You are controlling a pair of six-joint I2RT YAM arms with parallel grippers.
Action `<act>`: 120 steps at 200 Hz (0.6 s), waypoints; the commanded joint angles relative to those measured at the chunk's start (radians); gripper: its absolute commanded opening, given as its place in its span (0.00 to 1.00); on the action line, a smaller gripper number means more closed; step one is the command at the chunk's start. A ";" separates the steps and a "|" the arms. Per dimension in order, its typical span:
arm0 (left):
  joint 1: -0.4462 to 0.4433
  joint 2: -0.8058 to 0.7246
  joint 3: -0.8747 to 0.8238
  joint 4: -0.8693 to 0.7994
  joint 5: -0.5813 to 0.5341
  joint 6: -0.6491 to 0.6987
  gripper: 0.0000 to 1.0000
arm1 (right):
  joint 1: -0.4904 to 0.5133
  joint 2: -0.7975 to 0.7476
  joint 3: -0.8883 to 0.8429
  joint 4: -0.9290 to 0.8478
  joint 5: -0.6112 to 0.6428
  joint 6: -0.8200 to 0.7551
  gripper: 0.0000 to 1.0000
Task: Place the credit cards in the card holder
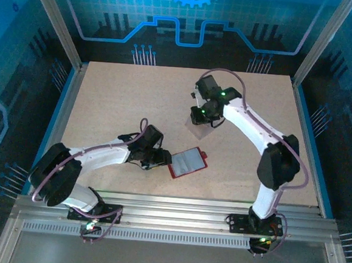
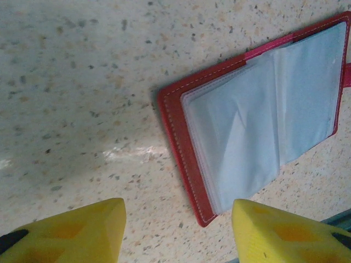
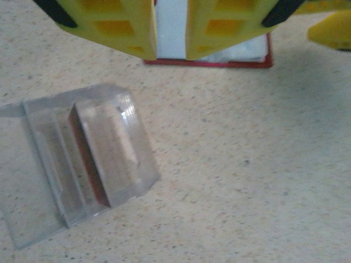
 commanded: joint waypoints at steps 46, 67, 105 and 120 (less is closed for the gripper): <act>-0.009 0.040 0.026 0.043 0.035 0.007 0.57 | 0.021 0.262 0.221 -0.161 0.245 -0.170 0.24; -0.010 0.043 0.025 0.041 0.035 0.008 0.57 | 0.022 0.293 0.255 -0.159 0.251 -0.182 0.25; -0.011 0.054 0.026 0.052 0.041 0.002 0.57 | 0.023 0.352 0.309 -0.178 0.285 -0.202 0.27; -0.011 0.055 0.029 0.052 0.042 0.003 0.57 | 0.022 0.369 0.321 -0.180 0.301 -0.206 0.27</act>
